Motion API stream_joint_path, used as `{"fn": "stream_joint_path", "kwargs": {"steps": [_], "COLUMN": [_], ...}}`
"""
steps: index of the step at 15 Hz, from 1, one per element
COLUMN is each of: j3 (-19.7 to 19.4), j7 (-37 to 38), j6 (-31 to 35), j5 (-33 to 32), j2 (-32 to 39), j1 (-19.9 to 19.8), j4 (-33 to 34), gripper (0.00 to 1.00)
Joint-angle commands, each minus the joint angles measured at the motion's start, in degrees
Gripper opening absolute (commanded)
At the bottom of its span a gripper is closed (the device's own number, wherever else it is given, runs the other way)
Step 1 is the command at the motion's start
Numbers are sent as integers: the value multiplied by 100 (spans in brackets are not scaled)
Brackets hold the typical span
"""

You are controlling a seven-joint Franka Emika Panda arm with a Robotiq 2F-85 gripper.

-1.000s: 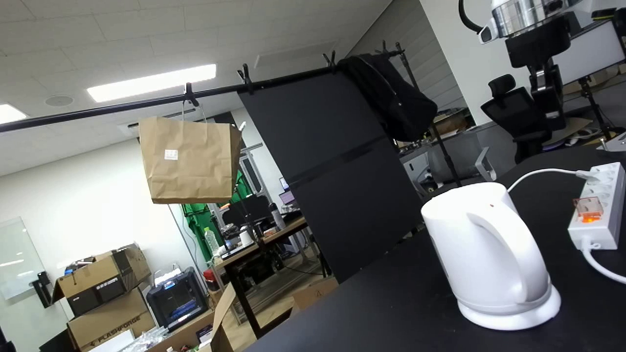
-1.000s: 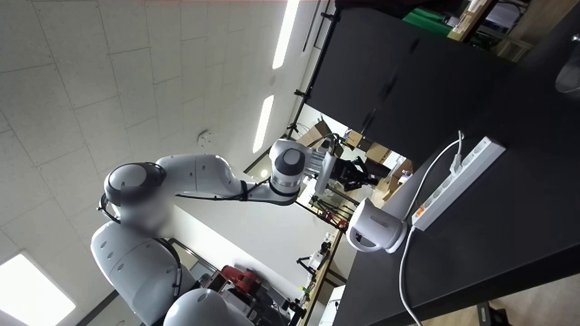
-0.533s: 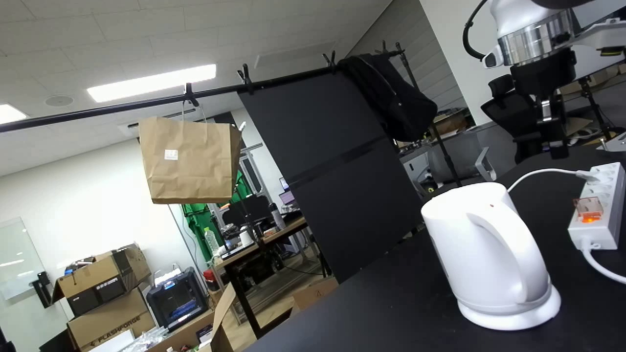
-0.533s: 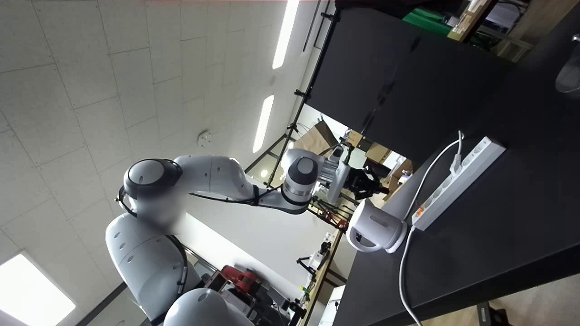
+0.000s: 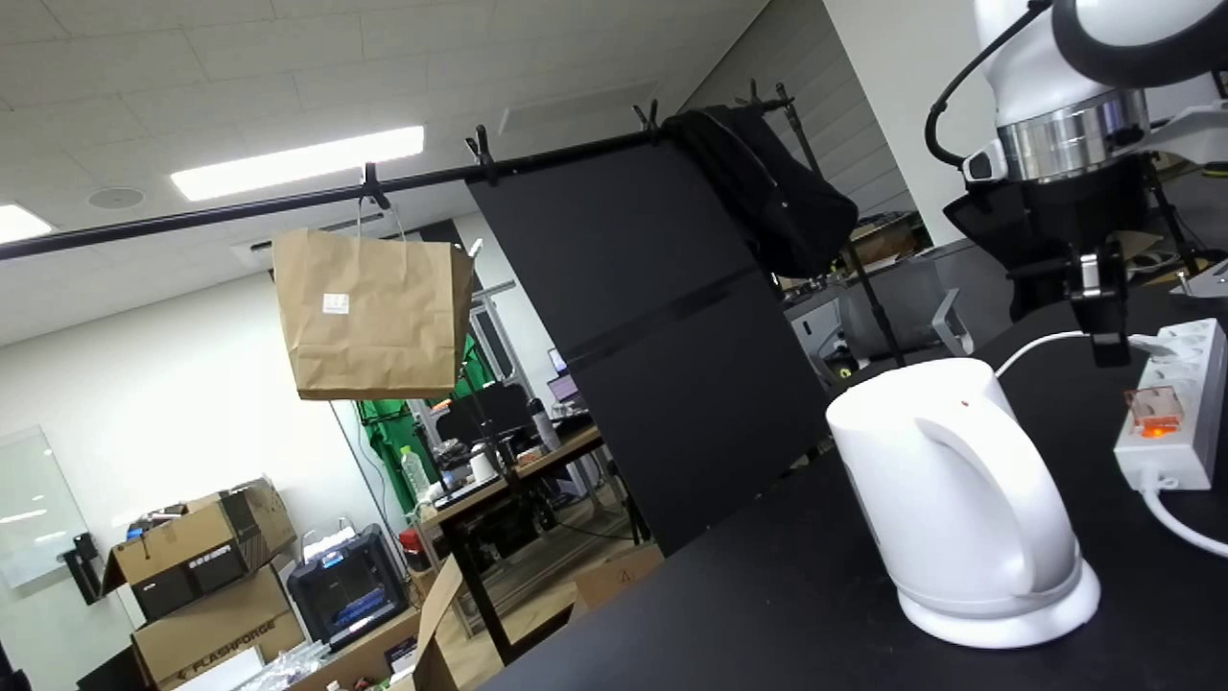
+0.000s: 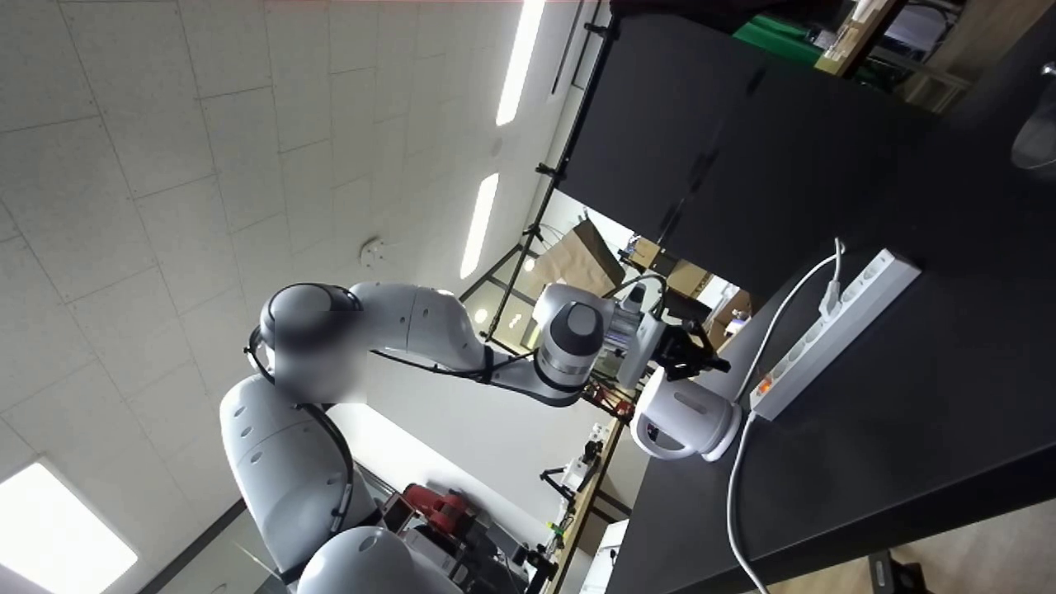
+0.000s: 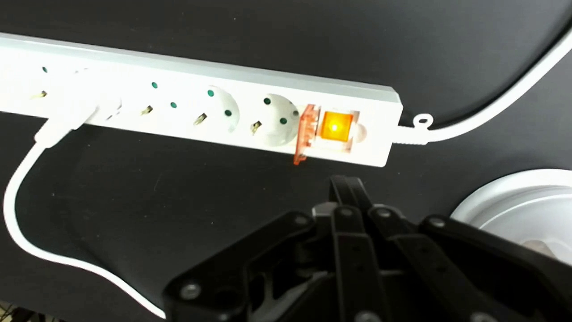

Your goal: Turn off the switch on the extension cord

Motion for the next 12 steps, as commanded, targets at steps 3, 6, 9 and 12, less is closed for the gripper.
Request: {"fn": "stream_joint_path", "kwargs": {"steps": [3, 6, 9, 12], "j3": [177, 234, 274, 268], "j7": [-20, -55, -63, -57], "j6": [273, 463, 559, 617], "j5": [55, 36, 17, -19], "j2": [263, 382, 475, 564], "j1": [-197, -283, -357, -384], "j4": [3, -10, -9, 8], "gripper": [0, 0, 0, 0]}}
